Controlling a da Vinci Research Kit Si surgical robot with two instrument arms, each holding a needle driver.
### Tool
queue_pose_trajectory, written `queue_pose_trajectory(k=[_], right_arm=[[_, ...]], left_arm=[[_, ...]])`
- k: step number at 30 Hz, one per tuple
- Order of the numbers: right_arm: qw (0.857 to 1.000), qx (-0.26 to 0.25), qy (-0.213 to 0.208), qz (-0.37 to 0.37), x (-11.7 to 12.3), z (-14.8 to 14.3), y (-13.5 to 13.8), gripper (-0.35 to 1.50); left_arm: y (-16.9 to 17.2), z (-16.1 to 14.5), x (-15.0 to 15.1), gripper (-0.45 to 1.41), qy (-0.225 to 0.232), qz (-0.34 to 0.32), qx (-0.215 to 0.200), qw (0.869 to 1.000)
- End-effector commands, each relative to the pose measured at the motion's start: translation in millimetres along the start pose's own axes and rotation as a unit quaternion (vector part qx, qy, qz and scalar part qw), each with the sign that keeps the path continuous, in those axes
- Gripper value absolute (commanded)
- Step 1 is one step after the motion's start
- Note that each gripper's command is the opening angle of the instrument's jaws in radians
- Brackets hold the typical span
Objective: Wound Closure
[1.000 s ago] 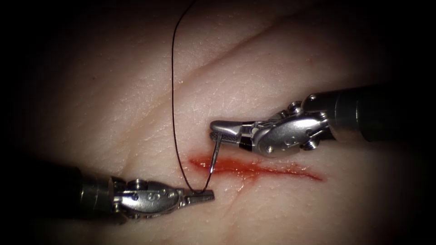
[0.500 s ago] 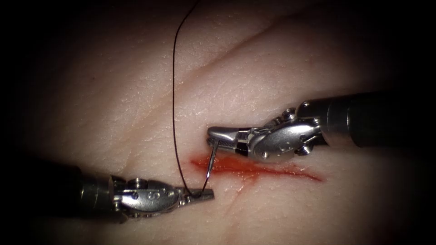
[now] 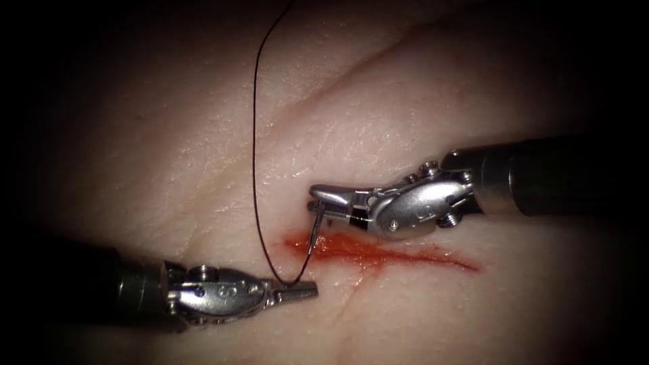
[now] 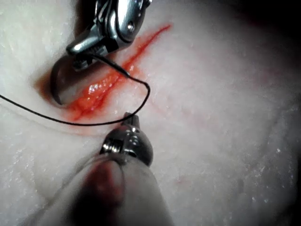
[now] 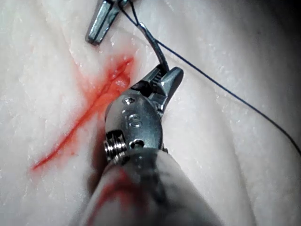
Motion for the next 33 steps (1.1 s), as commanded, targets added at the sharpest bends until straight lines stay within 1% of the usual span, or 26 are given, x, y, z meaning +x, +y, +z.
queue_pose_trajectory(k=[1, 12, 23, 33], right_arm=[[1.000, 0.002, 0.000, 0.003, -0.2, 0.6, -0.7, -0.35], [1.000, 0.007, -0.003, 0.027, -0.3, 0.0, -1.2, -0.35], [0.999, 0.015, -0.006, 0.049, -1.4, 0.4, -3.0, -0.35], [0.998, 0.018, -0.003, 0.064, -1.4, 0.8, -3.5, -0.35]], left_arm=[[0.3, 0.7, -0.4, -0.05, -0.001, -0.001, 0.000, 1.000], [0.4, 0.6, -0.4, -0.06, -0.001, 0.002, 0.000, 1.000], [0.4, 0.6, -0.4, -0.08, -0.001, 0.002, 0.000, 1.000], [0.6, 0.6, -0.5, -0.10, -0.001, 0.002, 0.000, 1.000]])
